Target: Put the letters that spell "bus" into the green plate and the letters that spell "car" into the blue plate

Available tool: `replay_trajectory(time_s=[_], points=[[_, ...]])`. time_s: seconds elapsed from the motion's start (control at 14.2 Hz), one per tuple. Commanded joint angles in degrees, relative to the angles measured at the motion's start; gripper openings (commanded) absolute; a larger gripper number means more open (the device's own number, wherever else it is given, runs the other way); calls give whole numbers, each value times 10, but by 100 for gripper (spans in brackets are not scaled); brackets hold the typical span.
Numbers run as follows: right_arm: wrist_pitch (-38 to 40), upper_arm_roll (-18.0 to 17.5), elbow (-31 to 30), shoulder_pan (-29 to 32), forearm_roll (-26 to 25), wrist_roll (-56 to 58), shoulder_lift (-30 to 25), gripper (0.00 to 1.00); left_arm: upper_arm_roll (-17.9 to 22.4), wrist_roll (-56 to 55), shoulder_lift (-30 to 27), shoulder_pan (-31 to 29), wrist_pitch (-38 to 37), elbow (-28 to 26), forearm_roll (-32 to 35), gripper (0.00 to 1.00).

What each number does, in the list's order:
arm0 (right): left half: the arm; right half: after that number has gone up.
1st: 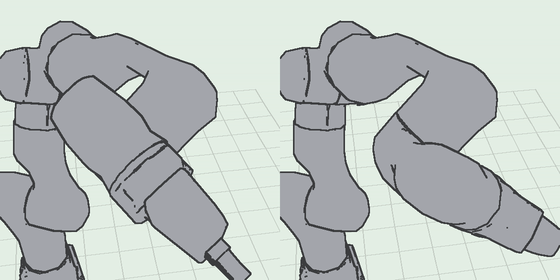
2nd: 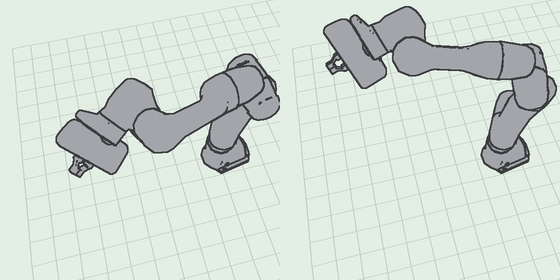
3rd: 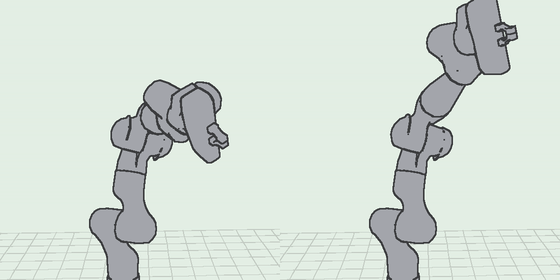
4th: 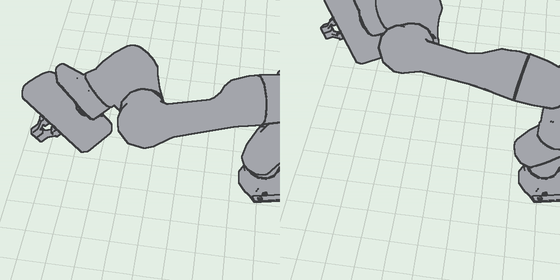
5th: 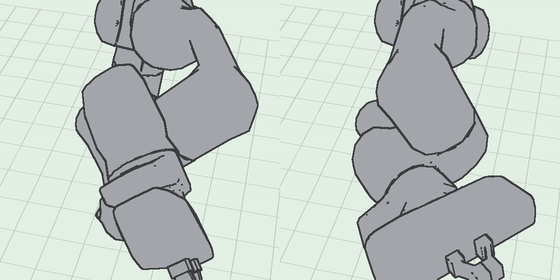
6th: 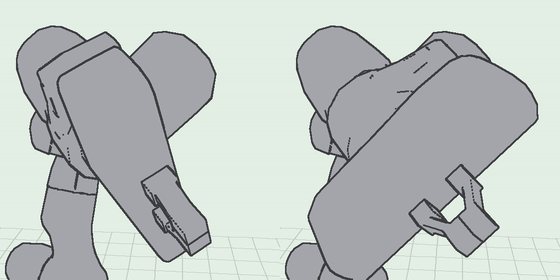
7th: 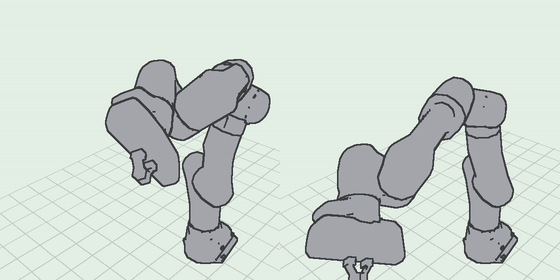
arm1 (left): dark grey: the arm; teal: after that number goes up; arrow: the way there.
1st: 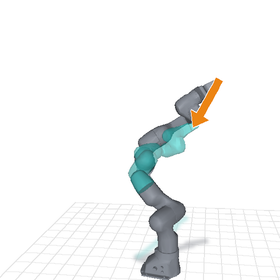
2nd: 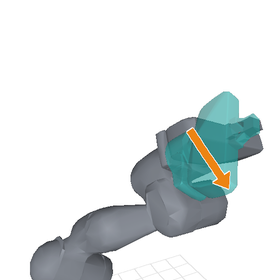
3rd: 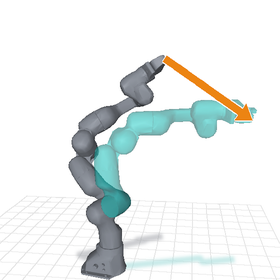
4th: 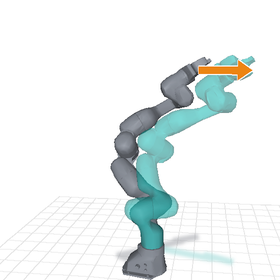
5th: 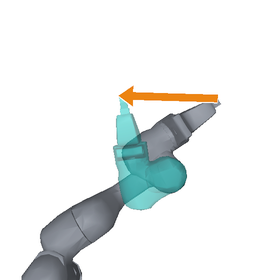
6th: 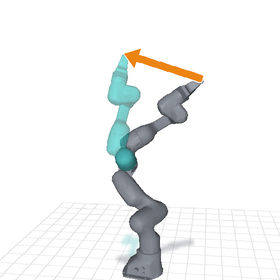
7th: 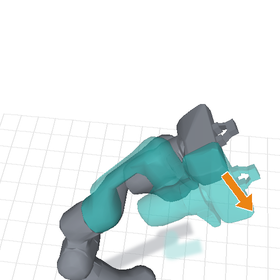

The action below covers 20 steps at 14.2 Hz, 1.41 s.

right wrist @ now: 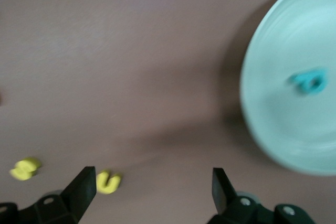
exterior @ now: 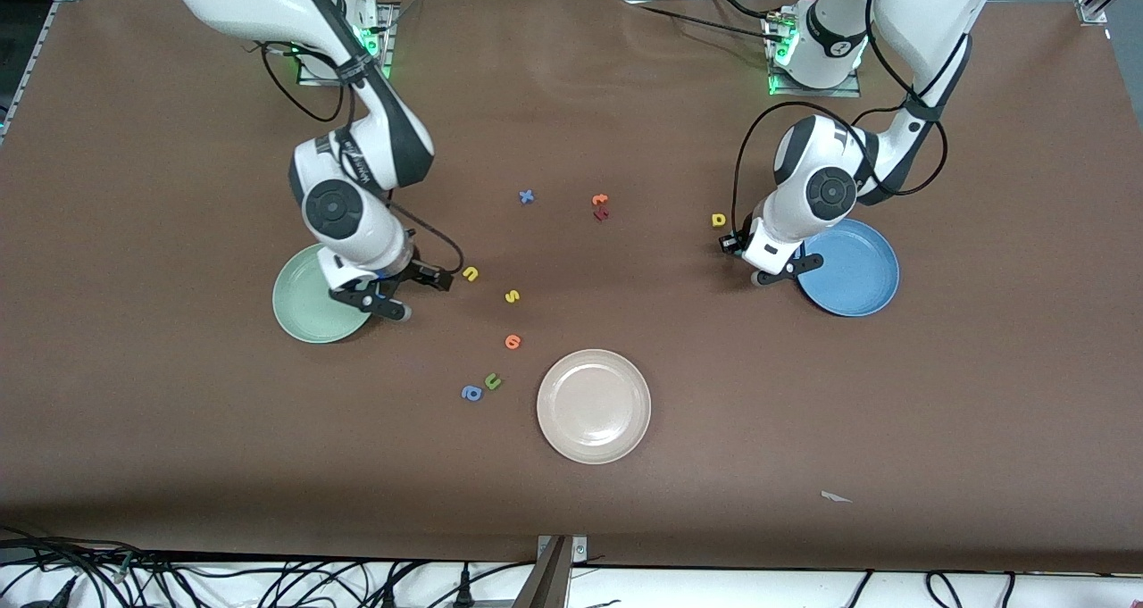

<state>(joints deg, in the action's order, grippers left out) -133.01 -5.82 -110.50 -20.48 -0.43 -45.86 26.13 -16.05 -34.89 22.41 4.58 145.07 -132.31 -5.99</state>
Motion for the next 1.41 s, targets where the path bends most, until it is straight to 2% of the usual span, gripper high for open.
replay_trajectory(time_s=[0.0,0.07,0.21,0.49,0.64,0.85,0.99,1.13,1.27,1.34], points=[[-22,-5,-2,-30,5,-80,7,66,1,-7,10,4,6,-7,11,22],[-29,-5,-4,-39,5,-105,8,59,1,-7,10,4,6,-6,11,19],[-67,-5,-16,-44,5,-134,22,58,1,-7,10,3,6,-4,11,12],[-97,-5,-23,-54,3,-146,42,58,1,-6,7,0,6,1,11,12],[-131,-5,-24,-54,3,-147,60,58,5,-4,4,-6,-10,38,11,12],[-134,-5,-32,-55,3,-147,60,58,7,3,-1,-30,-91,100,11,12],[-135,-5,-33,-55,3,-147,60,58,7,43,-4,-54,-164,144,11,12],[-135,-5,-34,-55,3,-146,61,54,7,110,-14,-92,-219,159,11,12],[-135,-4,-33,-55,2,-145,68,45,8,179,-25,-139,-249,159,12,12],[-135,-5,-33,-55,1,-143,67,37,8,216,-25,-159,-266,159,16,12]])
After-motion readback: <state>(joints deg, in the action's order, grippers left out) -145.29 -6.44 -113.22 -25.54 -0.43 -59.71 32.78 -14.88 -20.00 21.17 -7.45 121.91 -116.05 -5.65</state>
